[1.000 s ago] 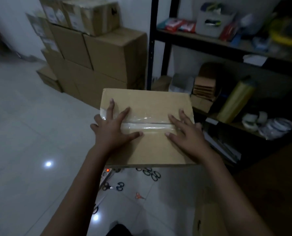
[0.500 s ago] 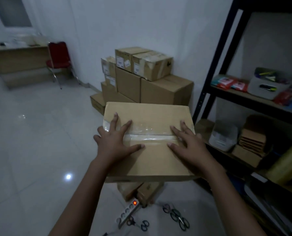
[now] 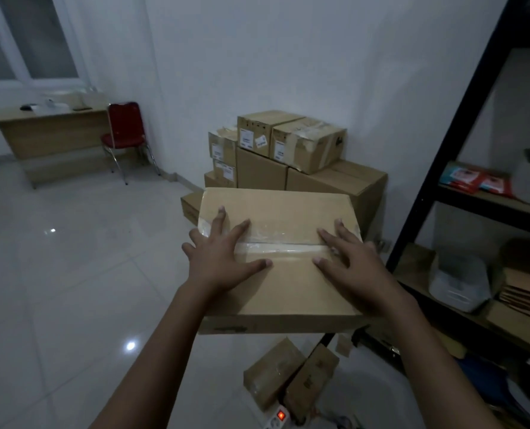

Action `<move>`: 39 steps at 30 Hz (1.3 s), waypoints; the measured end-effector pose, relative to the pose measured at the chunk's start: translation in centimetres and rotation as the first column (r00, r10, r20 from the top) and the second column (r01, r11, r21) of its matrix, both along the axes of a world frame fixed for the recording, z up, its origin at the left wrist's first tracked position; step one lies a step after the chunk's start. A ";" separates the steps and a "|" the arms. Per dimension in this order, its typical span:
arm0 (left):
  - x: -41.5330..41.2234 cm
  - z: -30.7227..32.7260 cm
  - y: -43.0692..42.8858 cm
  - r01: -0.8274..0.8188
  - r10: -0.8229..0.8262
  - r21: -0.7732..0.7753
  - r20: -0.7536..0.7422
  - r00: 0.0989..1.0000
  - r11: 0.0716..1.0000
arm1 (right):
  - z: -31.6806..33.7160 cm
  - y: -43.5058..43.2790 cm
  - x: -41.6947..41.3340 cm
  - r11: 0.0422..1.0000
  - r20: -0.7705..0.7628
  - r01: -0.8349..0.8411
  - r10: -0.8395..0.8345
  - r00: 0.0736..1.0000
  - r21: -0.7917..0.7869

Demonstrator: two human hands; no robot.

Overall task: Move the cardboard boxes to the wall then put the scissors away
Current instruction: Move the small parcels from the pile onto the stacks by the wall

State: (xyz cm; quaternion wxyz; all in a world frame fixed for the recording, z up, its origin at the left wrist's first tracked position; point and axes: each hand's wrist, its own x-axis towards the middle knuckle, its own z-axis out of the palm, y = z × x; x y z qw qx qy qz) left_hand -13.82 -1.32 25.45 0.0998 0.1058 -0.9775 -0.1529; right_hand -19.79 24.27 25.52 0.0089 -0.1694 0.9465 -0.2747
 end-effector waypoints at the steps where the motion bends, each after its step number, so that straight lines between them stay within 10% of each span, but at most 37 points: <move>1: -0.9 -0.1 -0.6 0.000 0.000 0.002 -0.001 1.000 1.000 | -0.1 -0.5 -0.7 1.000 0.005 0.003 -0.003 1.000 0.006; 27: -39.5 2.3 -11.3 0.315 -0.318 0.082 0.026 0.948 0.946 | 1.3 -10.4 -34.4 0.974 -0.011 0.214 -0.215 0.976 -0.077; 39: -52.4 0.8 -10.8 0.606 -0.616 0.106 0.143 0.775 0.788 | 0.8 -7.5 -43.3 0.920 0.112 0.388 -0.391 0.914 0.051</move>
